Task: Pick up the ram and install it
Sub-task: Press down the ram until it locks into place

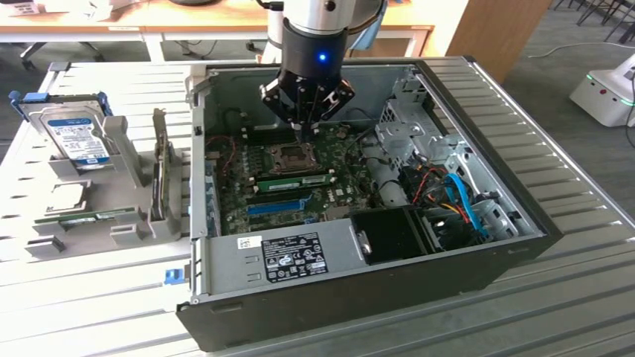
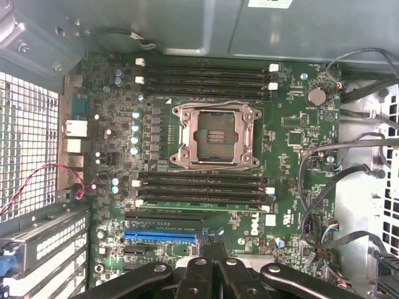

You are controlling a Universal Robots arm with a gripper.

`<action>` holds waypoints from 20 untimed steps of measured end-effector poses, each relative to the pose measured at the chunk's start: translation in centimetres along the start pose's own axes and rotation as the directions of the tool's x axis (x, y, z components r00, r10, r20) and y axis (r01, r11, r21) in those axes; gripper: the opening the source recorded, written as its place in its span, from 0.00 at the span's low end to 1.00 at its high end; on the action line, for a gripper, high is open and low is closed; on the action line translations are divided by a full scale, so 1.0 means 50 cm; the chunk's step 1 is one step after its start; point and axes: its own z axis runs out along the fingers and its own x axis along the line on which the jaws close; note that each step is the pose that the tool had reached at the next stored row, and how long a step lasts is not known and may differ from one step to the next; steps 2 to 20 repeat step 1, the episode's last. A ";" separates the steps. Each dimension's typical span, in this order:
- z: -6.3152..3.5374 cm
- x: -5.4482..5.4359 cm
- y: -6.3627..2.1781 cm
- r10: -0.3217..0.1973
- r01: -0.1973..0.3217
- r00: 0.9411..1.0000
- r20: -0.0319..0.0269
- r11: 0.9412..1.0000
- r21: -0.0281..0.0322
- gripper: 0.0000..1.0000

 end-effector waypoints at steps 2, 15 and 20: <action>0.000 0.000 0.000 0.000 0.000 1.000 0.000 1.000 0.000 0.11; 0.000 0.000 0.000 0.000 0.000 1.000 0.000 1.000 0.000 0.11; 0.000 0.000 0.000 0.000 0.000 1.000 0.000 1.000 0.000 0.11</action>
